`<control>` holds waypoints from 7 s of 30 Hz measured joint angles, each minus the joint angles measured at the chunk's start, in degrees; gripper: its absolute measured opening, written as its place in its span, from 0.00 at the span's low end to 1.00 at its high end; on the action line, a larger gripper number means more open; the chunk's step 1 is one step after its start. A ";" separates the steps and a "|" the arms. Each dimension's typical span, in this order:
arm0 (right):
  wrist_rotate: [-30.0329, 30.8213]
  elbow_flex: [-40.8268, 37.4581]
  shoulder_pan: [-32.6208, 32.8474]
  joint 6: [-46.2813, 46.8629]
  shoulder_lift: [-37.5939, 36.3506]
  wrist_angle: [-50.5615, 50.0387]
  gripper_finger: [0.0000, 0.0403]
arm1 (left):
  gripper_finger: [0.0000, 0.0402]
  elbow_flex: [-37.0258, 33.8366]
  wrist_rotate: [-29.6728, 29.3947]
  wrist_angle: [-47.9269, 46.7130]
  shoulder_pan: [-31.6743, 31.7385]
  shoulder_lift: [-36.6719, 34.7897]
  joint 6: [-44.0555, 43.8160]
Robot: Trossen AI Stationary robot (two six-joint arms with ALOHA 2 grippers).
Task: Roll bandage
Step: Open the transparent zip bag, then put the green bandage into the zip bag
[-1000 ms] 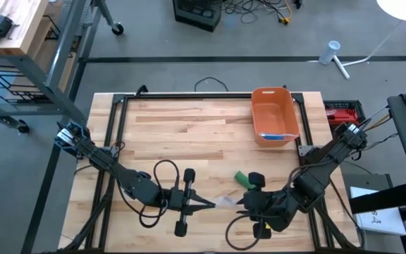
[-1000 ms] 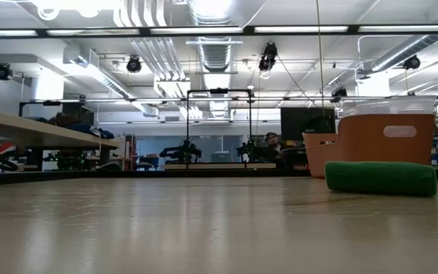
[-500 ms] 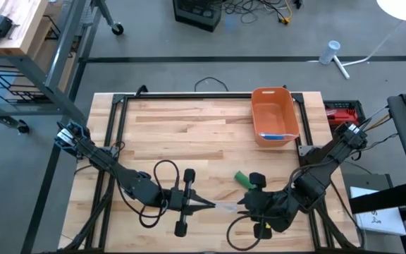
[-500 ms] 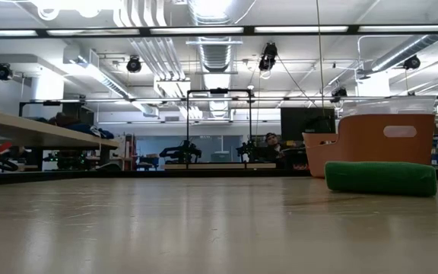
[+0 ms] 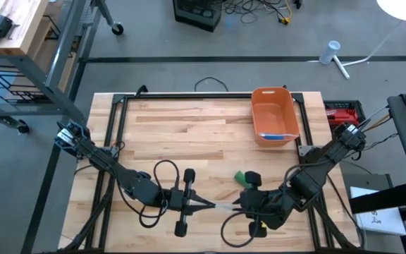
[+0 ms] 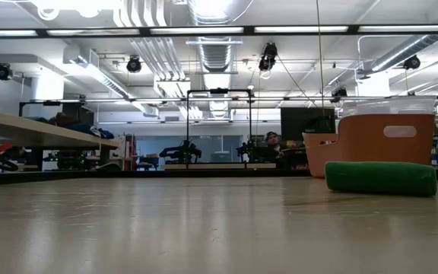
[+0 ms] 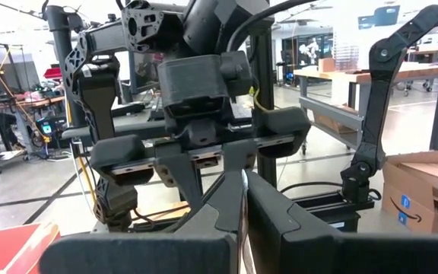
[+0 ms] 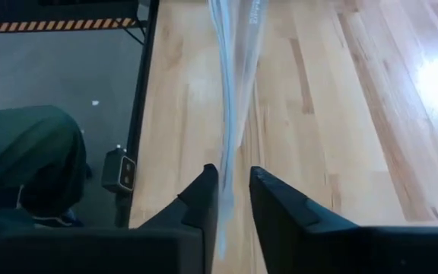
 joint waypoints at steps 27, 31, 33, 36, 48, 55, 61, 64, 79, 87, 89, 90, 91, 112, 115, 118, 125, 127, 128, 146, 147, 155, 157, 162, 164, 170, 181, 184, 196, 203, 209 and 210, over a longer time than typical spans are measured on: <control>-3.60 -0.04 0.52 5.53 2.14 -6.64 0.09 | 0.00 0.00 0.01 0.03 -0.02 -0.07 -0.02; -3.54 -0.04 1.08 4.94 1.91 -6.40 0.10 | 0.00 0.00 0.03 -0.02 -0.02 -0.07 0.00; -3.56 -0.04 1.72 4.92 1.53 -6.27 0.13 | 0.00 0.00 0.03 -0.13 -0.02 -0.07 -0.01; -3.39 0.29 2.93 4.46 0.76 -6.03 0.19 | 0.00 0.00 0.52 -0.33 -0.02 -0.07 0.18; 23.23 0.04 7.30 -12.28 3.39 11.61 0.32 | 0.00 0.00 12.49 -0.42 -1.31 0.04 18.13; 20.91 0.02 7.32 -16.11 6.32 15.15 0.29 | 0.00 0.02 11.35 -5.14 -1.20 0.09 26.54; 20.96 0.02 7.32 -17.75 6.16 15.04 0.27 | 0.00 0.01 11.35 -4.99 -1.20 0.02 29.59; 20.97 0.02 7.30 -19.30 5.91 15.09 0.26 | 0.00 0.00 11.35 -5.02 -1.20 -0.07 30.01; 21.02 0.02 7.23 -21.94 4.25 14.88 0.29 | 0.00 0.00 11.92 -5.31 -1.22 -0.08 30.23; 20.97 -0.02 6.38 -21.36 4.87 14.71 0.24 | 0.00 0.02 11.96 -4.92 -1.27 -0.11 29.70; 20.96 -0.02 6.40 -21.31 4.87 14.96 0.23 | 0.00 0.02 11.96 -4.92 -1.25 -0.11 29.41; 20.94 -0.02 6.40 -21.29 4.87 14.92 0.23 | 0.00 0.01 11.96 -4.92 -1.25 -0.11 29.35; 20.94 -0.02 6.40 -21.29 4.87 14.90 0.23 | 0.00 0.01 11.96 -4.91 -1.25 -0.13 29.29; 20.50 -0.42 6.66 -20.48 4.42 14.94 0.25 | 0.00 0.00 11.94 -4.85 -1.22 -0.13 28.85; 20.48 -0.44 6.61 -20.01 4.69 14.90 0.26 | 0.00 0.01 11.94 -4.85 -1.22 -0.13 28.85; 20.48 -0.55 6.50 -19.93 4.97 14.76 0.27 | 0.00 0.02 11.94 -4.88 -1.22 -0.13 28.83; 20.46 -0.57 6.51 -19.93 6.05 14.87 0.29 | 0.00 0.00 11.93 -4.90 -1.22 -0.13 28.76; 20.46 -0.57 6.51 -19.98 6.28 14.86 0.28 | 0.00 0.00 11.92 -4.89 -1.22 -0.13 28.68; 20.46 -0.59 6.51 -20.00 6.29 14.84 0.28 | 0.00 0.01 11.92 -4.90 -1.22 -0.13 28.68; 20.46 -0.20 6.91 -19.96 5.90 13.85 0.23 | 0.00 0.00 11.76 -4.96 -1.22 -0.13 28.48; 20.46 -0.20 6.93 -19.96 5.90 13.85 0.23 | 0.00 0.00 11.74 -4.96 -1.22 -0.13 28.48; 17.45 -0.20 7.19 -19.34 5.24 13.81 0.27 | 0.00 0.00 11.73 -5.33 -1.25 -0.13 28.46; 17.47 -0.15 7.37 -18.35 4.99 13.61 0.28 | 0.00 0.00 11.72 -5.42 -1.25 -0.13 28.47; 17.50 -0.15 7.28 -17.50 4.98 12.73 0.27 | 0.00 0.00 11.72 -5.42 -1.25 -0.13 28.46; 17.91 -0.15 7.16 -16.51 4.98 12.13 0.26 | 0.00 0.00 11.72 -5.40 -1.25 -0.13 28.47; 17.94 -0.59 6.75 -14.95 5.04 11.44 0.24 | 0.00 0.00 11.72 -5.38 -1.25 -0.13 28.46; 18.09 -0.74 5.68 -14.95 5.62 12.08 0.29 | 0.00 0.00 11.72 -5.35 -1.24 -0.13 28.47; 17.95 -0.85 5.24 -15.24 6.38 12.13 0.30 | 0.00 0.00 11.72 -5.37 -1.23 -0.13 28.48; 14.01 -0.83 4.87 -19.43 6.75 16.10 0.25 | 0.00 0.00 8.90 -5.39 -1.23 -0.13 28.46; 10.54 -0.83 4.76 -18.67 6.69 14.72 0.16 | 0.00 0.00 8.71 -5.22 -1.22 -0.13 27.42; 10.55 -0.83 4.56 -18.90 6.69 14.30 0.02 | 0.00 0.00 8.73 -4.70 -1.22 -0.13 26.09; 10.56 -0.83 4.50 -18.88 6.69 14.04 0.02 | 0.00 0.00 8.73 -4.72 -1.22 -0.13 25.48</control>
